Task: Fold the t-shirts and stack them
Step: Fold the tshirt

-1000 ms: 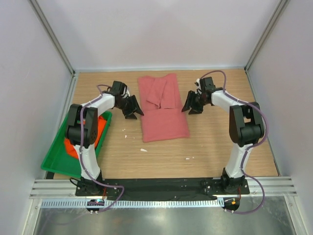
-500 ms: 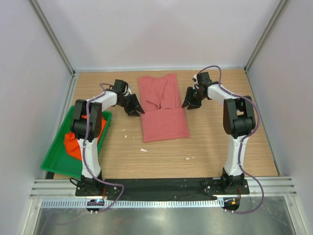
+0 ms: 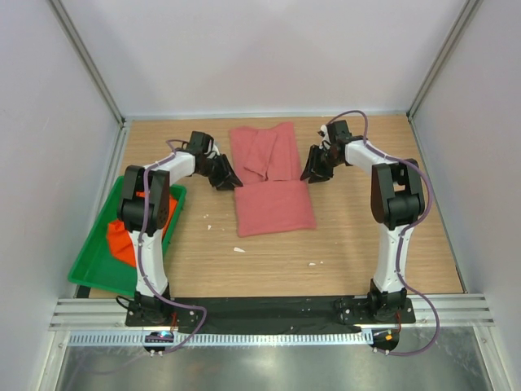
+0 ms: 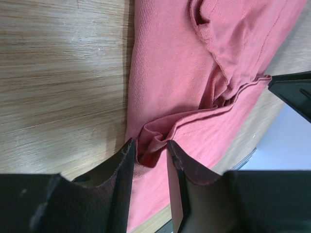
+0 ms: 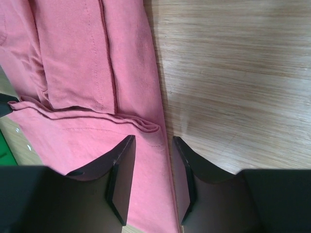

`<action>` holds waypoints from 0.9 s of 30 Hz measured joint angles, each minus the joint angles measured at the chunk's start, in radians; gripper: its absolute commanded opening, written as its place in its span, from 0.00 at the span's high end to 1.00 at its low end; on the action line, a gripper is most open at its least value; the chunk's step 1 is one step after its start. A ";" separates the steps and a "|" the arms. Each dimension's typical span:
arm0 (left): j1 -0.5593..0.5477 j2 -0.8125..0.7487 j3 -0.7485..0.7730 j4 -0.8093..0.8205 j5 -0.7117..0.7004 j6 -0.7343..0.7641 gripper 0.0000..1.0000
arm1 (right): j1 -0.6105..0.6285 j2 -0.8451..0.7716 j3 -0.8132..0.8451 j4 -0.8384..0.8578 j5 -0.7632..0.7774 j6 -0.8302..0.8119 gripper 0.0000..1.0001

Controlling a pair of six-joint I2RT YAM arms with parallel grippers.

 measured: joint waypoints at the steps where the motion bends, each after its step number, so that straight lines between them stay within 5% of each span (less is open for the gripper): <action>1: 0.000 0.000 0.000 0.002 0.002 -0.004 0.68 | 0.000 0.002 0.002 0.000 -0.003 0.001 0.60; 13: 0.000 0.016 0.001 0.008 0.007 -0.021 0.66 | 0.006 0.021 0.015 -0.002 -0.021 0.011 0.65; 22: 0.000 0.035 0.026 0.007 0.007 -0.024 0.97 | 0.010 0.041 0.038 -0.018 -0.021 0.018 0.96; 27: 0.000 0.034 0.042 0.008 0.008 -0.023 1.00 | 0.012 0.040 0.055 -0.023 -0.010 0.024 0.99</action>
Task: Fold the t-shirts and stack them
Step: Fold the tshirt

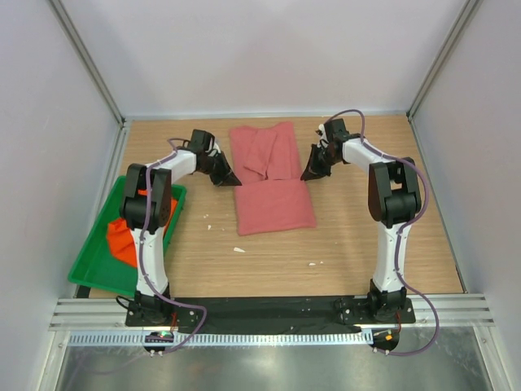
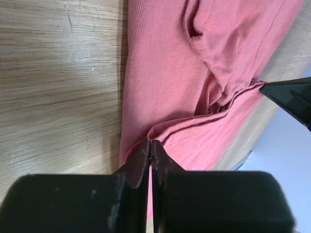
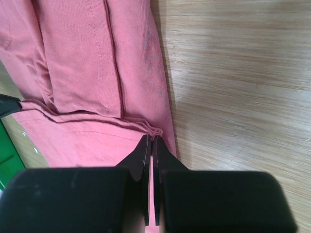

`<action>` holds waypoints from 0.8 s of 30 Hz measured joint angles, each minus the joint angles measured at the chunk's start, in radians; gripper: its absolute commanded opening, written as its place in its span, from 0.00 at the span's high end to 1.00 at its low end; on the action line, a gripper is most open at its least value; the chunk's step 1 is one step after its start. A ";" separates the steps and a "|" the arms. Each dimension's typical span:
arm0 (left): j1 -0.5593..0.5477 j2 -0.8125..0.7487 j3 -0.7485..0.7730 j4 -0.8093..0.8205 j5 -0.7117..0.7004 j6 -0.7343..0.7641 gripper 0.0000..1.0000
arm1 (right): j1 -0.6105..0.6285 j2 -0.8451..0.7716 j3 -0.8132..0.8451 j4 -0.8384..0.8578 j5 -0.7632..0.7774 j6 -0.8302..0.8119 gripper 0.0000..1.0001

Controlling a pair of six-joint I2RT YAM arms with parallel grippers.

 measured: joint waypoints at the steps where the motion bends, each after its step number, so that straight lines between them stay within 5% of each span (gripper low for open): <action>1: 0.000 -0.001 0.000 -0.001 0.000 0.000 1.00 | 0.001 -0.002 0.000 -0.002 0.004 0.003 0.99; 24: 0.013 -0.067 0.132 -0.083 0.003 0.006 1.00 | 0.001 -0.116 0.047 -0.008 0.002 0.094 0.98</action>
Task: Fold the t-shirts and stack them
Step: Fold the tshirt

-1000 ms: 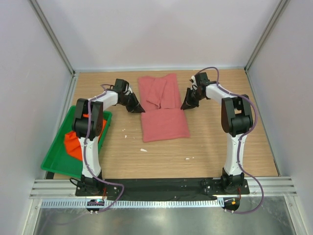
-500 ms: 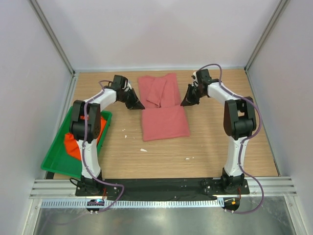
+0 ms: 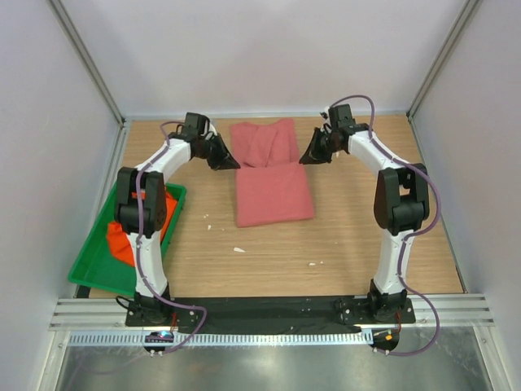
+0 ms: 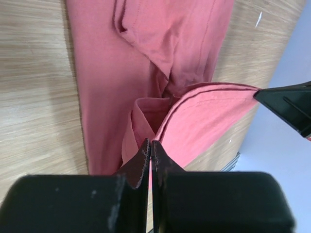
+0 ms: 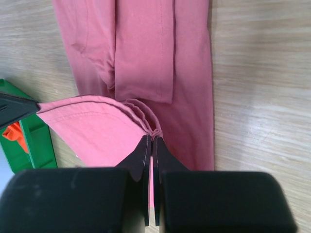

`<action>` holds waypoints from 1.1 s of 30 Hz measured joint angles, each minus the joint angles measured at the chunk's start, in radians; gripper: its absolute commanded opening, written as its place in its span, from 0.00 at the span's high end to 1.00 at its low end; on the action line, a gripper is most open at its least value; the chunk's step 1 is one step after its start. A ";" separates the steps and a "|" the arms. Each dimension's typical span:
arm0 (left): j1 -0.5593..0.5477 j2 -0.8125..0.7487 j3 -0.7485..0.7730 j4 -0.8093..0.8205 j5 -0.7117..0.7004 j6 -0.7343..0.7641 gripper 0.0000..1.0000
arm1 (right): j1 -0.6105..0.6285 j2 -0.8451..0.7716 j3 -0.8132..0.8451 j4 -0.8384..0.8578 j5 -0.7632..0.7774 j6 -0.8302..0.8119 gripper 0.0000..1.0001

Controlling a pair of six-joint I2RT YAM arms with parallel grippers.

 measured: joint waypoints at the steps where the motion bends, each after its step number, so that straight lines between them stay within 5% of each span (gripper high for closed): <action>1: 0.003 0.005 0.003 -0.002 -0.001 0.002 1.00 | 0.000 0.008 0.011 0.001 0.000 0.000 0.99; 16: 0.019 0.256 0.171 -0.066 -0.048 0.086 1.00 | -0.021 0.250 0.122 0.006 0.002 -0.028 0.98; 19: 0.019 0.278 0.220 -0.087 -0.050 0.099 0.91 | -0.027 0.261 0.152 0.003 0.009 -0.036 0.97; 25: 0.021 0.271 0.249 -0.105 -0.109 0.121 0.57 | -0.034 0.261 0.183 -0.006 0.050 -0.053 0.66; 33: 0.021 0.128 0.241 -0.172 -0.194 0.162 0.50 | -0.037 0.246 0.227 -0.117 0.176 -0.096 0.51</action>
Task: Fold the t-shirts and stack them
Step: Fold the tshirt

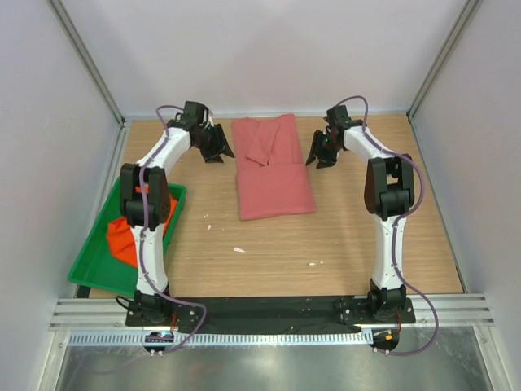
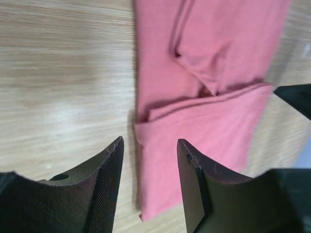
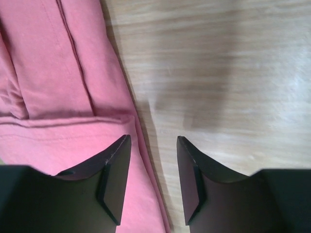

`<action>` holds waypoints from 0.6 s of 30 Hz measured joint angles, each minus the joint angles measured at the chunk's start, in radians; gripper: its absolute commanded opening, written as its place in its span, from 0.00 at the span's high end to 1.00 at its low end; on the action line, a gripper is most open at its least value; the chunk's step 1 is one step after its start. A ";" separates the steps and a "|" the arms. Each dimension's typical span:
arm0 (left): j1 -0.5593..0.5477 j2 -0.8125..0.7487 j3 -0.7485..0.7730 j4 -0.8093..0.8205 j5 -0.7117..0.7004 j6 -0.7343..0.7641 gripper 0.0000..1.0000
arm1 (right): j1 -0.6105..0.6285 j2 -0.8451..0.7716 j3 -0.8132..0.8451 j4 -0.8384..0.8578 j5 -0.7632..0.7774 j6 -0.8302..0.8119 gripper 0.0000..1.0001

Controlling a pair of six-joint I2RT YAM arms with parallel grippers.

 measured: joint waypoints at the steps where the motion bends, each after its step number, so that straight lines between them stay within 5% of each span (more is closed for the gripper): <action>1: -0.002 -0.031 -0.013 0.002 0.002 0.000 0.47 | 0.000 -0.010 -0.006 -0.009 0.009 -0.003 0.50; 6: -0.029 -0.202 -0.209 0.039 0.034 0.005 0.34 | -0.002 -0.148 -0.158 -0.017 0.013 -0.012 0.46; 13: -0.124 -0.388 -0.640 0.125 0.073 -0.065 0.34 | -0.002 -0.452 -0.589 0.108 -0.094 0.034 0.43; 18: -0.130 -0.501 -0.905 0.267 0.079 -0.255 0.32 | -0.002 -0.628 -0.928 0.314 -0.167 0.181 0.41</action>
